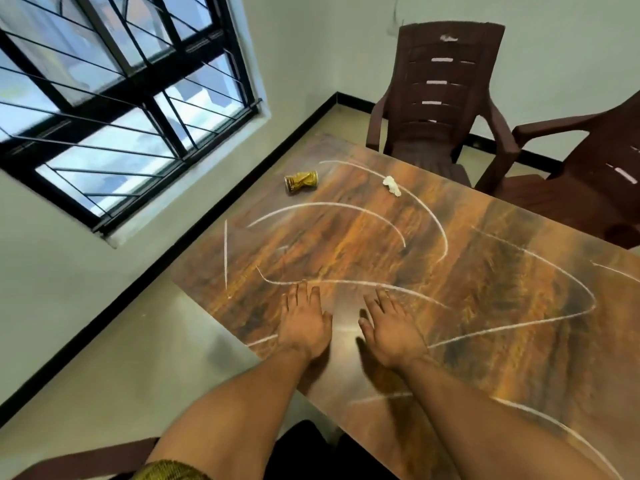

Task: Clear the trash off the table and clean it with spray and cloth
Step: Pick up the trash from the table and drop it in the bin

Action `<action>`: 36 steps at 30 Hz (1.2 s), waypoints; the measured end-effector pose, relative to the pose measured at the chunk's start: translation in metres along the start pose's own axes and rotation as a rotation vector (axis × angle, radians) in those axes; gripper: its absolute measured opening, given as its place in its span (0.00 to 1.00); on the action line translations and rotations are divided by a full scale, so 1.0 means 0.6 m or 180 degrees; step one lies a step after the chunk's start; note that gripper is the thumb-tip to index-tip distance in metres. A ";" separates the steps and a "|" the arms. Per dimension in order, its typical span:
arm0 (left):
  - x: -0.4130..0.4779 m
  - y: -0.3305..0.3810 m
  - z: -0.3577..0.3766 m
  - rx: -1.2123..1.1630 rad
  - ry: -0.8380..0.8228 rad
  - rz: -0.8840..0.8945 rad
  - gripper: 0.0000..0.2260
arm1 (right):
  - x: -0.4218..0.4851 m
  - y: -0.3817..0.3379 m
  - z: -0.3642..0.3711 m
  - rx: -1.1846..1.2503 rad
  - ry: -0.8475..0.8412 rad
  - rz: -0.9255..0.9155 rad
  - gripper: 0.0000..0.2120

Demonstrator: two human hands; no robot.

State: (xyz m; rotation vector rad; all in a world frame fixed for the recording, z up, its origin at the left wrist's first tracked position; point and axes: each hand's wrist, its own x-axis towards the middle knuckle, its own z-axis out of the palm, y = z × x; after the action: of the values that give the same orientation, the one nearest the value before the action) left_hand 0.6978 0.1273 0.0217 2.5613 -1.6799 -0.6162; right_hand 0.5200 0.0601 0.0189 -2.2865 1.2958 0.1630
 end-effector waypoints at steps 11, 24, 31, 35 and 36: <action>0.318 -0.053 -0.107 0.0046 -0.0096 0.0492 0.28 | 0.239 -0.031 -0.050 0.0194 0.0141 0.0545 0.27; 0.662 -0.118 -0.191 0.0523 -0.0134 0.0595 0.36 | 0.518 0.031 -0.152 -0.0095 0.0501 0.1800 0.25; 0.653 -0.136 -0.159 0.0250 -0.0008 0.0846 0.24 | 0.584 0.051 -0.177 -0.0121 0.0185 0.1899 0.27; 0.611 -0.131 -0.143 0.0192 0.0125 0.0924 0.24 | 0.550 0.034 -0.166 -0.0170 0.0280 0.1840 0.25; 0.600 -0.127 -0.138 0.0158 0.0134 0.0955 0.24 | 0.533 0.029 -0.161 -0.0135 0.0351 0.1806 0.25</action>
State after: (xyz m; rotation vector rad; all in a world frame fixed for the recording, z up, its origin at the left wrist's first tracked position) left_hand 0.9161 -0.1755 -0.0321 2.2648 -2.0313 -0.5032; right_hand 0.6643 -0.2399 -0.0127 -1.9225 1.9885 0.2601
